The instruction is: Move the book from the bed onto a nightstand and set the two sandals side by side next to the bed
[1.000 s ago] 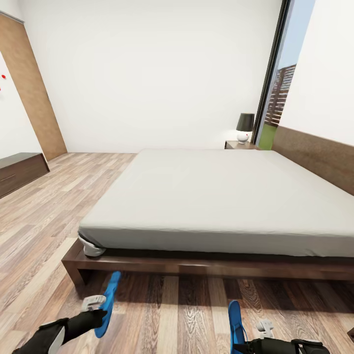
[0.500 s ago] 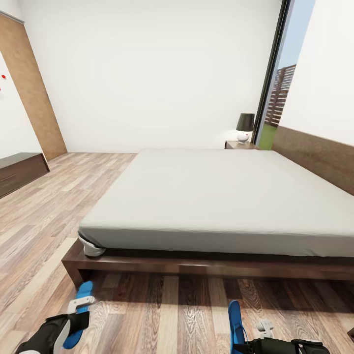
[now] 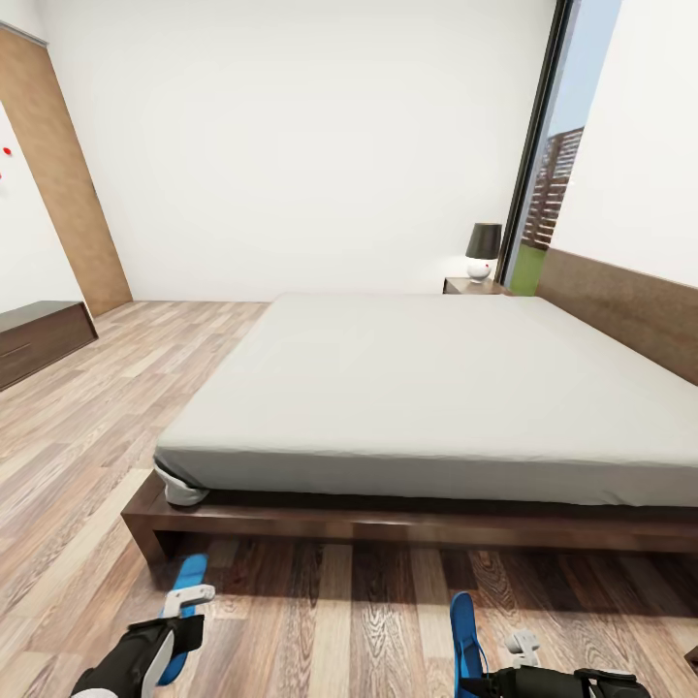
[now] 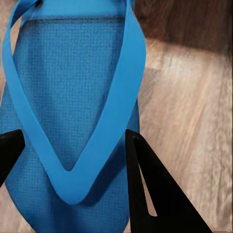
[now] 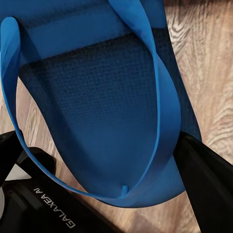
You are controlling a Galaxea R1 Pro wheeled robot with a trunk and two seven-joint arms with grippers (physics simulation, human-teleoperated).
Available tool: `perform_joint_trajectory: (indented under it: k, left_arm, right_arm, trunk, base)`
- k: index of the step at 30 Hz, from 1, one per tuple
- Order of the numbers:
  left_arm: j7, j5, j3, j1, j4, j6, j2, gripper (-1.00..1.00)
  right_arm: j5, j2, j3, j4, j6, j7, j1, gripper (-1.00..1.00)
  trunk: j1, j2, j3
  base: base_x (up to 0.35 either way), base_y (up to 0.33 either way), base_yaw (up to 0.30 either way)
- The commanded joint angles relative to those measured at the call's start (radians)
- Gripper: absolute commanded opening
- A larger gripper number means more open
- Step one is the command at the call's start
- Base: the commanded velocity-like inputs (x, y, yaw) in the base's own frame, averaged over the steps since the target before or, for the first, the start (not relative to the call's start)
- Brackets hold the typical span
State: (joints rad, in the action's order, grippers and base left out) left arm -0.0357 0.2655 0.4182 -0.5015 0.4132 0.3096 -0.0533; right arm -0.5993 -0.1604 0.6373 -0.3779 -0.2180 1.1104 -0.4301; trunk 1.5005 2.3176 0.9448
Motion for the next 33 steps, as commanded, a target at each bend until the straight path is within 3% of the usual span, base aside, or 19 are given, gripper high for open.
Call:
perform_joint_trajectory:
  k: [1,5,8,14,24,33]
  left_arm:
    - [-0.018,0.014,0.007,0.0,0.001,0.004,0.003,-1.0]
    - [-0.105,0.016,0.007,0.0,0.001,-0.001,0.002,-1.0]
    - [-0.137,0.017,0.007,0.0,0.001,-0.006,0.003,-1.0]
    - [-0.149,0.016,0.008,0.0,0.0,-0.051,0.003,-1.0]
    - [-0.149,0.017,0.011,0.0,-0.005,-0.057,0.003,-1.0]
    - [-0.148,0.018,0.011,0.001,-0.008,-0.056,0.003,-1.0]
  right_arm:
    - [-0.005,0.001,0.008,-0.001,-0.011,0.006,-0.001,-1.0]
    - [-0.005,0.001,0.008,-0.001,-0.011,0.006,-0.001,-1.0]
    - [-0.005,0.001,0.008,-0.001,-0.011,0.006,-0.001,-1.0]
    - [-0.005,0.001,0.008,-0.002,-0.011,0.006,-0.001,-1.0]
    - [-0.005,0.001,0.008,-0.001,-0.011,0.006,-0.001,-1.0]
    - [-0.004,0.0,0.008,-0.002,-0.011,0.007,-0.001,-1.0]
  trunk:
    - [0.0,0.0,0.001]
    - [0.0,0.0,0.001]
    - [0.0,0.0,0.001]
    - [0.0,0.0,0.001]
    - [0.0,0.0,0.001]
    - [0.034,0.063,0.029]
  base:
    - [0.0,0.0,0.0]
    - [0.0,0.0,0.0]
    - [0.0,0.0,0.0]
    - [0.0,0.0,0.0]
    - [0.0,0.0,0.0]
    - [0.0,0.0,0.0]
